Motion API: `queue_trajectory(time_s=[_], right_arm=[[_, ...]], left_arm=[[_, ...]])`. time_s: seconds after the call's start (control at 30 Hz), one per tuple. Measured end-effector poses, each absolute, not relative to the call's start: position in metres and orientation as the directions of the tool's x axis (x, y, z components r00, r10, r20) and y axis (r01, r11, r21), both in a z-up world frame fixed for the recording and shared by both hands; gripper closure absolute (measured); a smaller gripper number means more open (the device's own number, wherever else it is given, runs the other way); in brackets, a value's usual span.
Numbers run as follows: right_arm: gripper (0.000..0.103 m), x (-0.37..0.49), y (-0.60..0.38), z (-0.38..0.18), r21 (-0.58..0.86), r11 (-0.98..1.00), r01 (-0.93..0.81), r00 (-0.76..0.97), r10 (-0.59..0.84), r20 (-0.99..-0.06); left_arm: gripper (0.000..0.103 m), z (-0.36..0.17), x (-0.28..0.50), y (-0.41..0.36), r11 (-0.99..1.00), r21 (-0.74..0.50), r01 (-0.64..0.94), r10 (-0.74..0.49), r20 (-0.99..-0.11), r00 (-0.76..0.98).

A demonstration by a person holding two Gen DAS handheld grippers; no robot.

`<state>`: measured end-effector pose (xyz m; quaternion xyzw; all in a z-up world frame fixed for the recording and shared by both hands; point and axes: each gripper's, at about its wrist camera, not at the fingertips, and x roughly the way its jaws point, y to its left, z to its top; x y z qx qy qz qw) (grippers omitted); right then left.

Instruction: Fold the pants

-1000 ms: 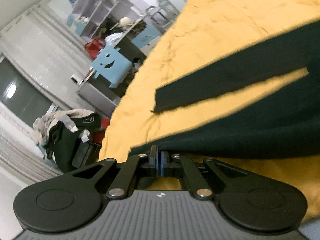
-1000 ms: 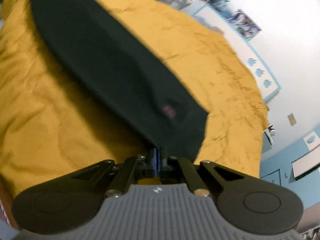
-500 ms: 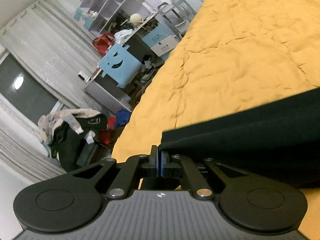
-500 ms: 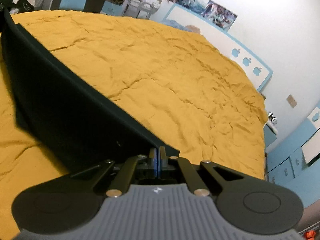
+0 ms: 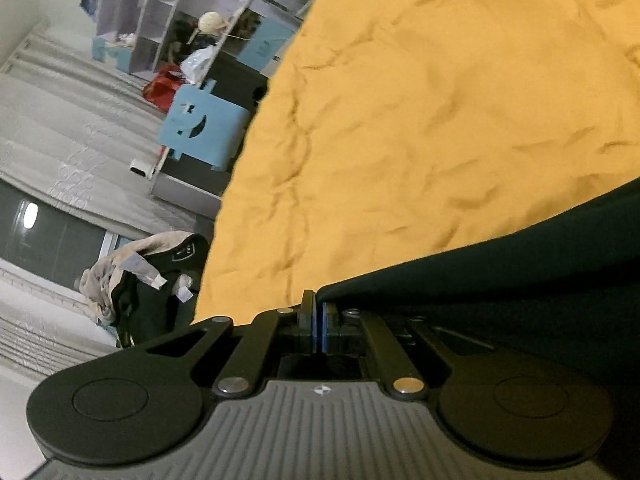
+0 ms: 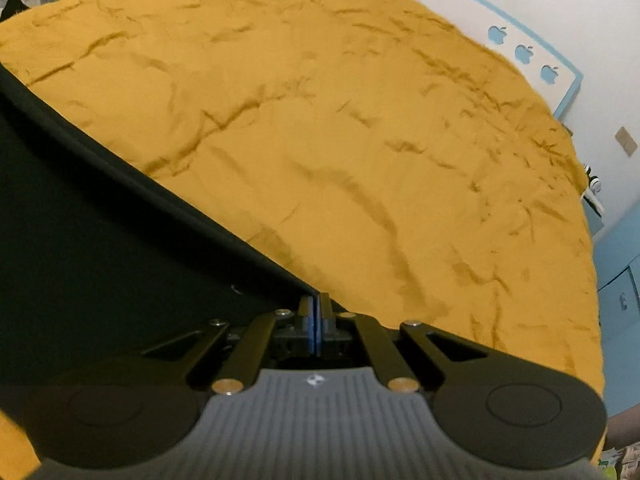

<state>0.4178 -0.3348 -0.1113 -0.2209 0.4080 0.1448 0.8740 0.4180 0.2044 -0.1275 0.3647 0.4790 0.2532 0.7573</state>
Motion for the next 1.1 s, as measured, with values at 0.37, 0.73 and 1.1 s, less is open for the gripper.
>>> queue_trajectory(time_s=[0.37, 0.73, 1.1], right_arm=[[0.103, 0.432, -0.339, -0.132, -0.200, 0.905, -0.376, 0.628, 0.090, -0.773], [0.055, 0.387, -0.334, -0.093, -0.255, 0.941, -0.223, 0.723, -0.015, -0.690], [0.055, 0.330, -0.319, -0.089, -0.124, 0.989, -0.085, 0.713, -0.026, -0.700]], left_arm=[[0.094, -0.151, 0.425, 0.201, 0.624, 0.782, 0.000, 0.720, -0.575, 0.389], [0.055, -0.075, 0.396, 0.249, 0.761, 0.622, -0.184, 0.628, -0.636, 0.448], [0.056, -0.033, 0.303, 0.352, 0.866, -0.030, -0.500, 0.309, -0.754, 0.580]])
